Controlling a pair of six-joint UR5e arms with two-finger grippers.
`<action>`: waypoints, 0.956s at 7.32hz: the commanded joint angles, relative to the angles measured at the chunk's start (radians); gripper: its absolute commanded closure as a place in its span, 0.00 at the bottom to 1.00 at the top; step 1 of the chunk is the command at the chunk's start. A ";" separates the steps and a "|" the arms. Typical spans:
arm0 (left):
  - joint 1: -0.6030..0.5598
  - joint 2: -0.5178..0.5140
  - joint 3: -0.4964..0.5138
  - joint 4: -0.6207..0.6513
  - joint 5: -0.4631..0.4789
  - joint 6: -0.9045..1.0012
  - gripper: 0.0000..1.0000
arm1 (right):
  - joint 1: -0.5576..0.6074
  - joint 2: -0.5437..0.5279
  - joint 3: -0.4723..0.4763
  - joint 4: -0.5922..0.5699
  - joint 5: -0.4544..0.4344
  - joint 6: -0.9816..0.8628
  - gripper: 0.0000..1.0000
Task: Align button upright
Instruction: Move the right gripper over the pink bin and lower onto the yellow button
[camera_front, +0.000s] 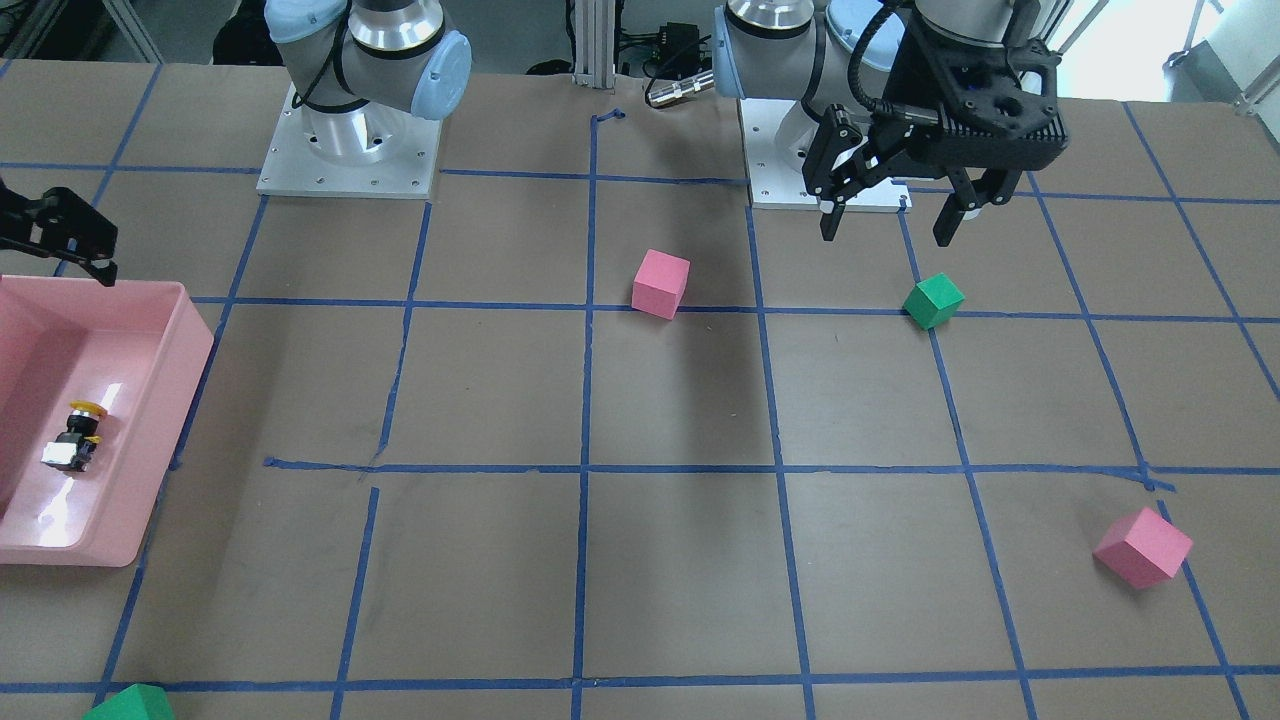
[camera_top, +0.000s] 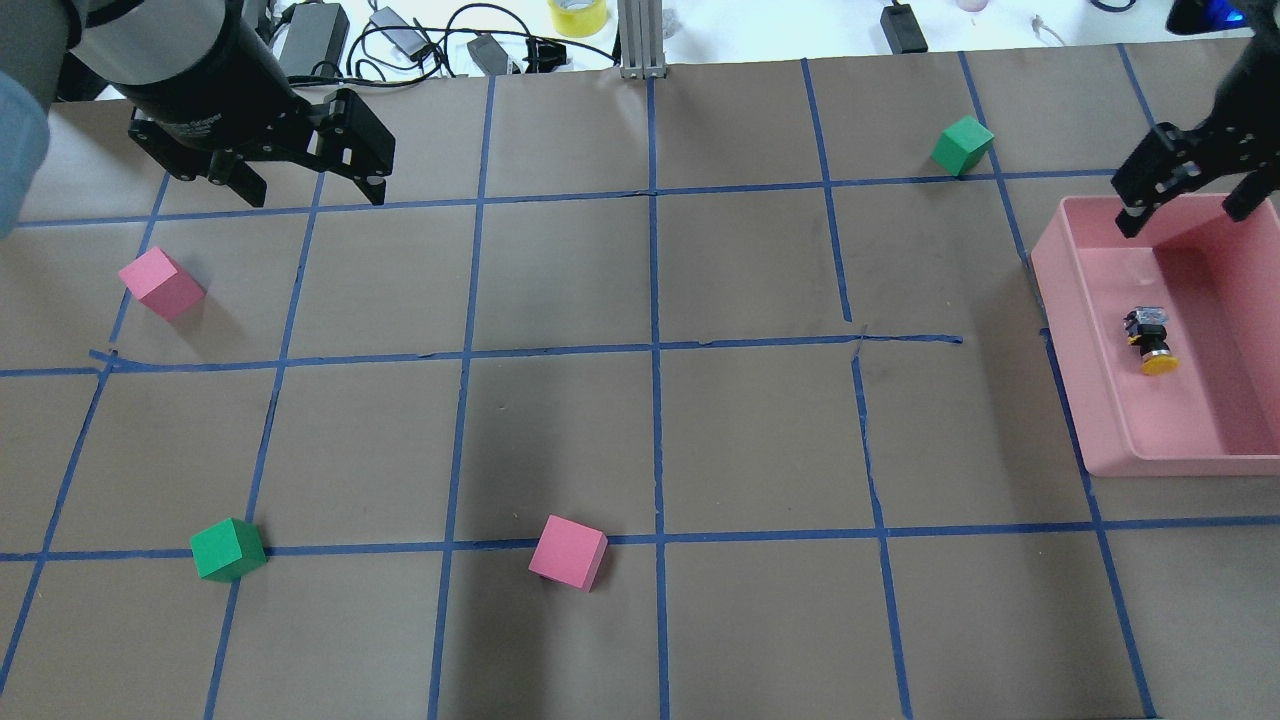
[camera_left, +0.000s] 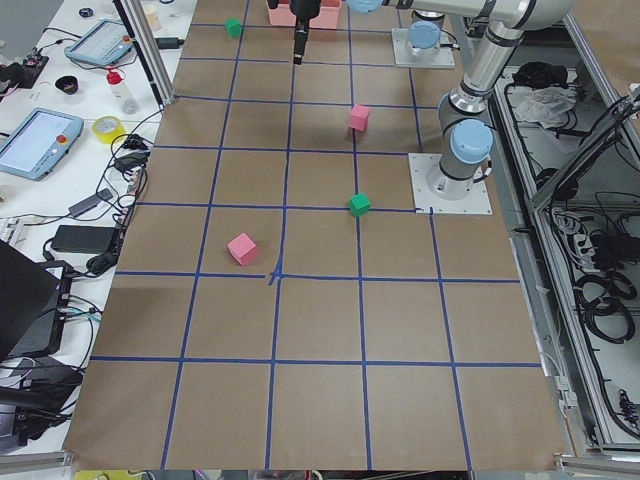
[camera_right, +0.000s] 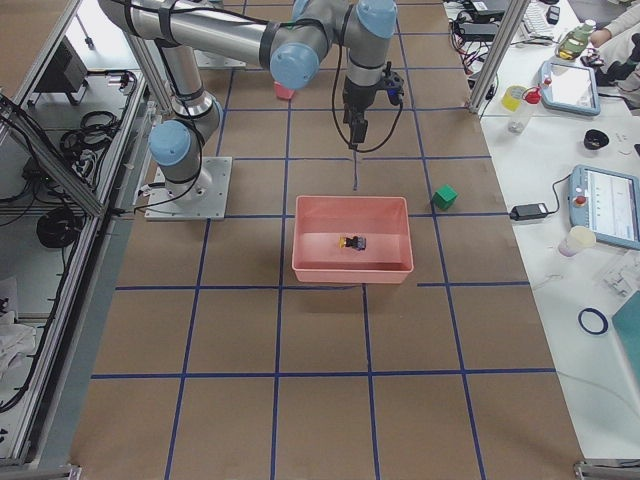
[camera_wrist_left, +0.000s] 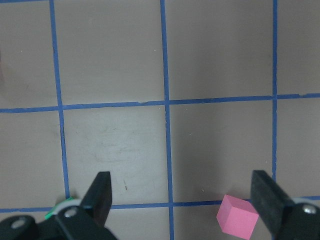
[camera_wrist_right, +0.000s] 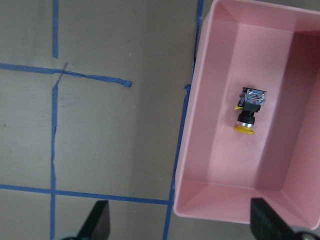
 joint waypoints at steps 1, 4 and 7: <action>0.000 0.000 0.000 0.000 0.000 0.000 0.00 | -0.108 0.084 0.032 -0.137 -0.017 -0.223 0.00; 0.000 0.000 0.000 0.000 0.000 0.000 0.00 | -0.145 0.143 0.157 -0.404 -0.063 -0.259 0.00; 0.000 0.000 0.000 -0.002 0.002 0.000 0.00 | -0.187 0.195 0.297 -0.544 -0.049 -0.296 0.00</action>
